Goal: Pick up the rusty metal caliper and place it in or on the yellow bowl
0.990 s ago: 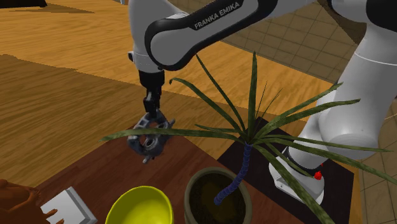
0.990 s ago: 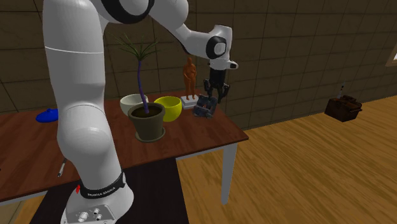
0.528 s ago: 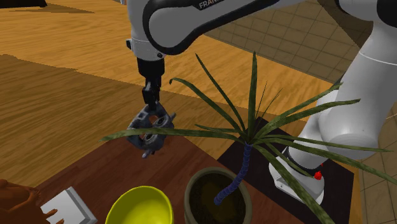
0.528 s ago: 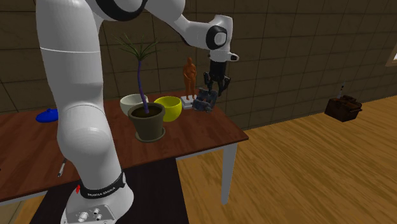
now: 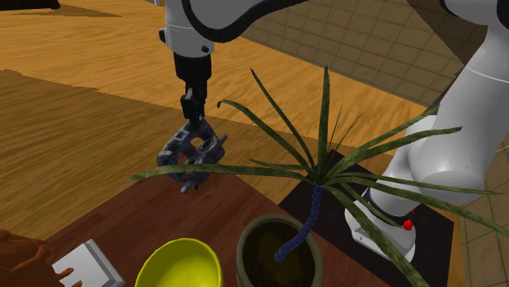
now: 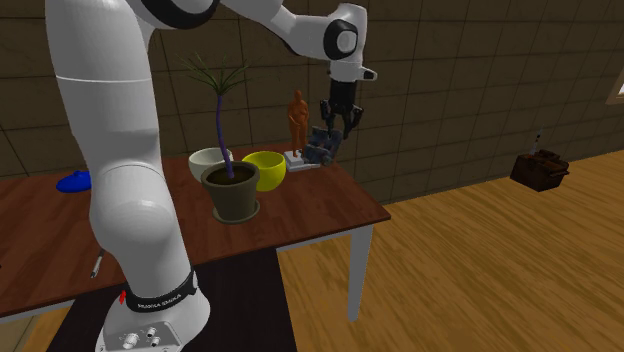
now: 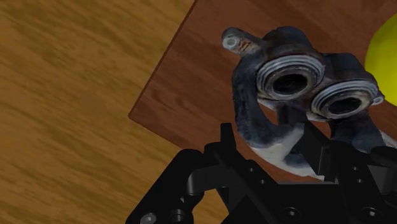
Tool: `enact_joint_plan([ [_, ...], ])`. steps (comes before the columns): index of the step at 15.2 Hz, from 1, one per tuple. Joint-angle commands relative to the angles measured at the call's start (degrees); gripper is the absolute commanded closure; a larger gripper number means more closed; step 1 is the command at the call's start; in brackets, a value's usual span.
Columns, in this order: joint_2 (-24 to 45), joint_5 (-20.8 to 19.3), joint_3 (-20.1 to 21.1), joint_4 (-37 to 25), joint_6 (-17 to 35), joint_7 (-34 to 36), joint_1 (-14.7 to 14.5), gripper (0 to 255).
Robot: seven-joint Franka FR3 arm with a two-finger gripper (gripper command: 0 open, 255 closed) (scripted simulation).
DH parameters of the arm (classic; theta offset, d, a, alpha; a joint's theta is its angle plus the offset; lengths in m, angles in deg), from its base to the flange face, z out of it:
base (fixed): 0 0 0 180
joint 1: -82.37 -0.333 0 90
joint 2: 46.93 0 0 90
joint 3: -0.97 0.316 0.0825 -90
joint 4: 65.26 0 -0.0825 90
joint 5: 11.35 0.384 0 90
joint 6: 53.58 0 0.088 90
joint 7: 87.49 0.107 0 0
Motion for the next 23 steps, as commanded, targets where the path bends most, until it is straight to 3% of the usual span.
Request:
enact_joint_plan([
  [1,-0.1,0.0,0.0,-1.4,-1.5,0.1,0.0,255],
  [11,-8.0,2.5,5.7,4.6,-2.3,11.0,-6.0,255],
  [23,-10.6,4.0,13.0,4.5,-3.8,24.3,-12.4,255],
])
